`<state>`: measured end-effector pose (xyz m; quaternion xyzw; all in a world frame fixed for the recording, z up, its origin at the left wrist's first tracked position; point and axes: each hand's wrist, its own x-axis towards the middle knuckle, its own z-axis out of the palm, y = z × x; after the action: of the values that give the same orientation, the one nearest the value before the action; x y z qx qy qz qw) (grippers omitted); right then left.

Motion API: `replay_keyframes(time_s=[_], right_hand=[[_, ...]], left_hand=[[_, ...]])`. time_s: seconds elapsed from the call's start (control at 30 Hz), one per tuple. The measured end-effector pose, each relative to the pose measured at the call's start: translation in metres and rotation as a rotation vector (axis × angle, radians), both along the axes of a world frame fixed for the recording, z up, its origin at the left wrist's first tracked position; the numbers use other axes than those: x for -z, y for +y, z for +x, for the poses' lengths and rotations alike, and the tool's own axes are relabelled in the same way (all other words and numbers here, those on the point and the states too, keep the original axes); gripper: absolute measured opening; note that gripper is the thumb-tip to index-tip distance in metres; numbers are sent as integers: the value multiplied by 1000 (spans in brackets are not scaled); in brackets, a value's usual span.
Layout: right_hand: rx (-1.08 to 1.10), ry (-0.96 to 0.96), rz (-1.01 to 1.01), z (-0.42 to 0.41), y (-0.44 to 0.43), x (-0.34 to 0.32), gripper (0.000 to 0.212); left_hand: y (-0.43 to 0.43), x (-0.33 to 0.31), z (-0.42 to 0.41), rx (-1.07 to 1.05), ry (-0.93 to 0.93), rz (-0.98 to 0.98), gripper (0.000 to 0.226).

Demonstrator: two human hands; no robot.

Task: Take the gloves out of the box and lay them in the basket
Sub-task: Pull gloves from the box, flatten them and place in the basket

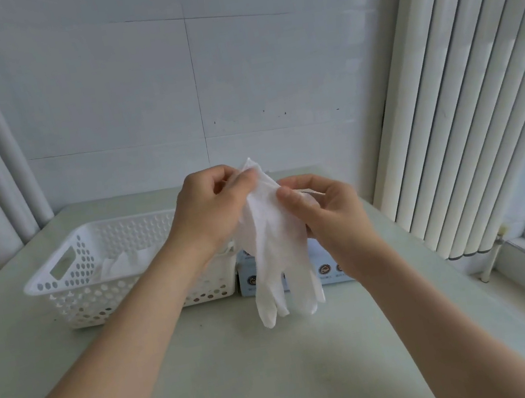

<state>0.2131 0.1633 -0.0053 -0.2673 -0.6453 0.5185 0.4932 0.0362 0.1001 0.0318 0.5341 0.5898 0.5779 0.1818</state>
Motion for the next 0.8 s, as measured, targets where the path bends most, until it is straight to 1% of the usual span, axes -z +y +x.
replay_keyframes(time_s=[0.07,0.13,0.17,0.23,0.27,0.33,0.43,0.5,0.63,0.7,0.8], right_hand=[[43,-76,86,-2,0,0,22],[86,-171,173,-4,-1,1,20],[93,-207,182,-4,-2,1,22],[68,-247,117,-4,-2,1,27],[30,-240,58,-3,-2,1,24],[-49,-164,-71,-2,-4,0,17],[-95,-11,-219,-7,-4,-5,22],[-55,1,-247,-14,-5,-6,24],[141,-154,-119,-31,-4,-13,15],[191,-208,-38,-43,-2,-20,10],[215,-332,90,-68,8,-31,11]], left_hand=[[1,1,-3,-39,41,66,38],[2,-1,-6,-34,48,106,27],[2,-2,-8,-24,46,117,24],[3,-2,-13,-26,52,122,25],[3,-3,-16,-34,55,119,25],[3,-3,-23,-23,27,109,24],[0,-7,-32,18,-66,70,20],[-3,-11,-38,15,-85,60,16],[-12,-19,-58,19,-101,-16,15],[-14,-20,-70,-20,-103,-47,19],[-17,-20,-93,-108,-127,-60,21]])
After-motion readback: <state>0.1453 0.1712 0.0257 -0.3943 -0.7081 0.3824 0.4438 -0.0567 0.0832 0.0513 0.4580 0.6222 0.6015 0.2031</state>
